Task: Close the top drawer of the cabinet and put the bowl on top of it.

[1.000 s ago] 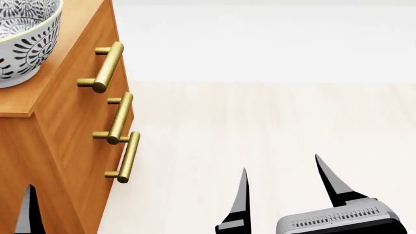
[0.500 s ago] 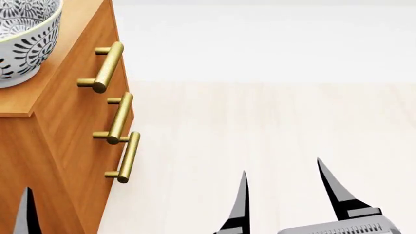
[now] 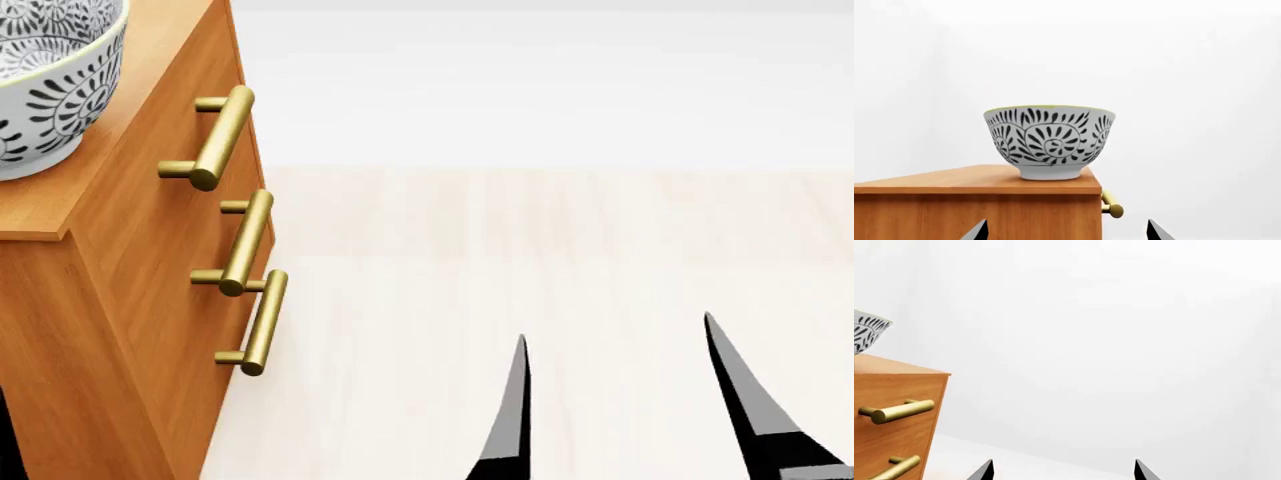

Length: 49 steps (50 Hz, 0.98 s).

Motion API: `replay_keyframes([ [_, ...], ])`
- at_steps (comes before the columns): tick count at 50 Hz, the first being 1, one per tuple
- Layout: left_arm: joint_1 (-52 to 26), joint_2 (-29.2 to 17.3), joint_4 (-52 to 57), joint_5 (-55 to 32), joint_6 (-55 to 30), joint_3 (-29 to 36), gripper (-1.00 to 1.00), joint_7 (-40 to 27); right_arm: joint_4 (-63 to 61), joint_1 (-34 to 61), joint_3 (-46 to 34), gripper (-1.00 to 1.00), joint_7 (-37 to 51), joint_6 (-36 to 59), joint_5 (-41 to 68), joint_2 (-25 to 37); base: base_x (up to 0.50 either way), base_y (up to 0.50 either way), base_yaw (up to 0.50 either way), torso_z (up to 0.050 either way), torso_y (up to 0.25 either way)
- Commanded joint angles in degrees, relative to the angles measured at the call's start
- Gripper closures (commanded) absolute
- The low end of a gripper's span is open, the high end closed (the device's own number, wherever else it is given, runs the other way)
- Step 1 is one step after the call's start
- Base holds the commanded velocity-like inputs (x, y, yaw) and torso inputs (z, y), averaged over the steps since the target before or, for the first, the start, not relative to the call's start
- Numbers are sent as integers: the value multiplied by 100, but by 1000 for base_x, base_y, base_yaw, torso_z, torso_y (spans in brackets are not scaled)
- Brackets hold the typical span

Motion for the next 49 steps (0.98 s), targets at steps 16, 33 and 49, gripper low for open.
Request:
replay_keyframes([
  [16, 1030, -97, 824, 619, 1198, -349, -100, -224, -1306, 1537, -2040, -100, 1234, 5, -1570, 638, 0, 0, 0, 0, 0],
  [33, 1911, -72, 1245, 1047, 2182, -720, -100, -364, -1306, 1053, -2297, -100, 1230, -885, -3189, 1701, 0, 0, 0, 0, 0],
  [49, 2082, -64, 1268, 1125, 2504, -784, -100, -407, -1306, -2712, 1079, -100, 1097, -1126, -4047, 2100, 0, 0, 0, 0, 0],
])
